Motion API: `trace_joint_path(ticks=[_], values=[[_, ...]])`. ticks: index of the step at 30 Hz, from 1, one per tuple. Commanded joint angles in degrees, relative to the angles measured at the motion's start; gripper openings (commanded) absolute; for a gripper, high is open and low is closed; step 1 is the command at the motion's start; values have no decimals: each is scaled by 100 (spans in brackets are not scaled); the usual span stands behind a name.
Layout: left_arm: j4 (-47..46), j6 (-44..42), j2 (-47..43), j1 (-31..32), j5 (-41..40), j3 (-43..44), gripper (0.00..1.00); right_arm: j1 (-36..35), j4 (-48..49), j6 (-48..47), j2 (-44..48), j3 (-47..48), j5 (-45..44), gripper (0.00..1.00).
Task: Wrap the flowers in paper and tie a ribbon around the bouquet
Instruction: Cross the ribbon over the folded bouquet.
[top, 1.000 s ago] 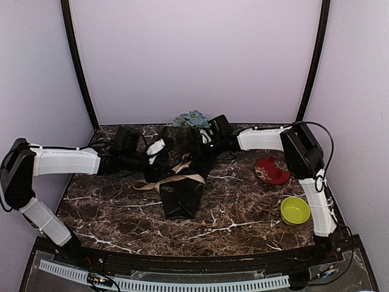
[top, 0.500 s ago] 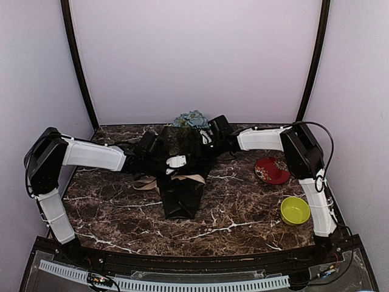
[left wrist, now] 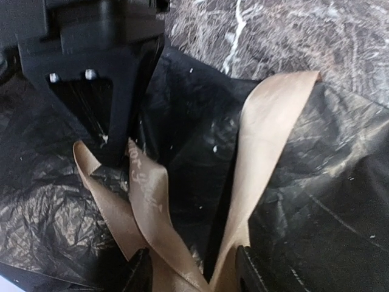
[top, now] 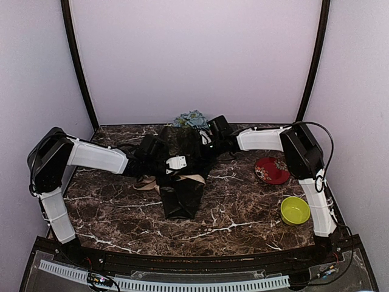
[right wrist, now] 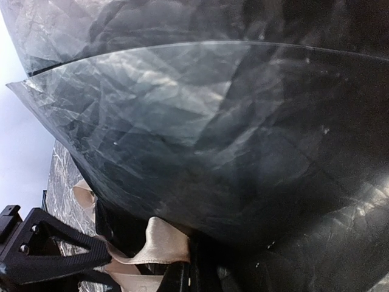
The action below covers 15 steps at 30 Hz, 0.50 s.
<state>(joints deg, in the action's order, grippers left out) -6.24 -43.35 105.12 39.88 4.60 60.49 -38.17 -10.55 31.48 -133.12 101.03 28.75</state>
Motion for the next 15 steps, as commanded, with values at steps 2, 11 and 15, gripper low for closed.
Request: trace_joint_path(ticks=[2,11,15], values=[[-98,-117,158,-6,-342,-45,47,-67,-91,-133,64,70,-45,0],[218,-48,306,-6,-228,92,29,-83,-134,-150,118,57,-51,0],[306,57,235,1,-128,126,1,-122,-194,-267,177,57,-66,0]])
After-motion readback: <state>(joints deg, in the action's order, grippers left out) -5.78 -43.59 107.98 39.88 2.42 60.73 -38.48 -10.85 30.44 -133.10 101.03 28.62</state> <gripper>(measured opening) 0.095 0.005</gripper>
